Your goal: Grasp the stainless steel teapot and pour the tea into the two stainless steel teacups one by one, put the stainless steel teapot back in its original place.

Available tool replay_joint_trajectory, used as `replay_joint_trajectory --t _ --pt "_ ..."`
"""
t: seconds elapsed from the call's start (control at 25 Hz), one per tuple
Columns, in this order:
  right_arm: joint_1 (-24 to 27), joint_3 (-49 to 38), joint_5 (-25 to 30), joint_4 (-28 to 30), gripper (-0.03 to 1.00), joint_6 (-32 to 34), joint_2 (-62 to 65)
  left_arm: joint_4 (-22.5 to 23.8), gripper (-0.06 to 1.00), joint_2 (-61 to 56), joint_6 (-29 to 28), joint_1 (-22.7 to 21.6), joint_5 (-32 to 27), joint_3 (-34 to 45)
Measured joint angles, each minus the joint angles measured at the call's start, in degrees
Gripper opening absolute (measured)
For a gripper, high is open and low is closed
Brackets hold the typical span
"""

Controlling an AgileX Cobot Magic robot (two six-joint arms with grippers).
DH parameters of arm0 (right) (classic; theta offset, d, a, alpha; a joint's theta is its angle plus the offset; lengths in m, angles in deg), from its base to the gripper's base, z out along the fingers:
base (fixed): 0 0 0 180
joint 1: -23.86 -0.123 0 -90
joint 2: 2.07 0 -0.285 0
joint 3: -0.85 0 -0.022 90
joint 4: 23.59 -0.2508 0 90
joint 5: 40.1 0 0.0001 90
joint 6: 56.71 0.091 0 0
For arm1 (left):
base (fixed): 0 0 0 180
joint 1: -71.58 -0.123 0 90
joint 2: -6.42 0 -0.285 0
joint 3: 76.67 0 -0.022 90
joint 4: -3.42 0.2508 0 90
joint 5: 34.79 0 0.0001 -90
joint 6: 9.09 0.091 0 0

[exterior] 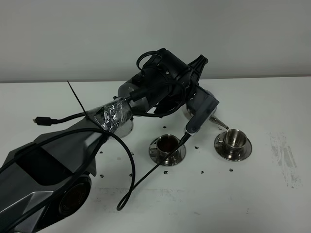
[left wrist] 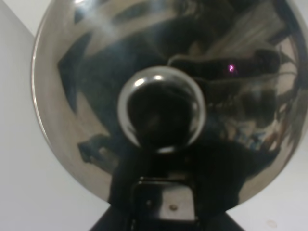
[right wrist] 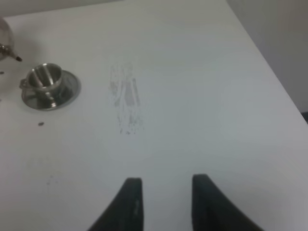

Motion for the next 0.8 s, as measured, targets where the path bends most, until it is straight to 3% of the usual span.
replay_joint_trajectory --t 0.8 --pt "0.00 0.00 0.00 0.00 0.24 0.00 0.00 5.67 0.21 0.17 -0.34 2.06 1.11 0.00"
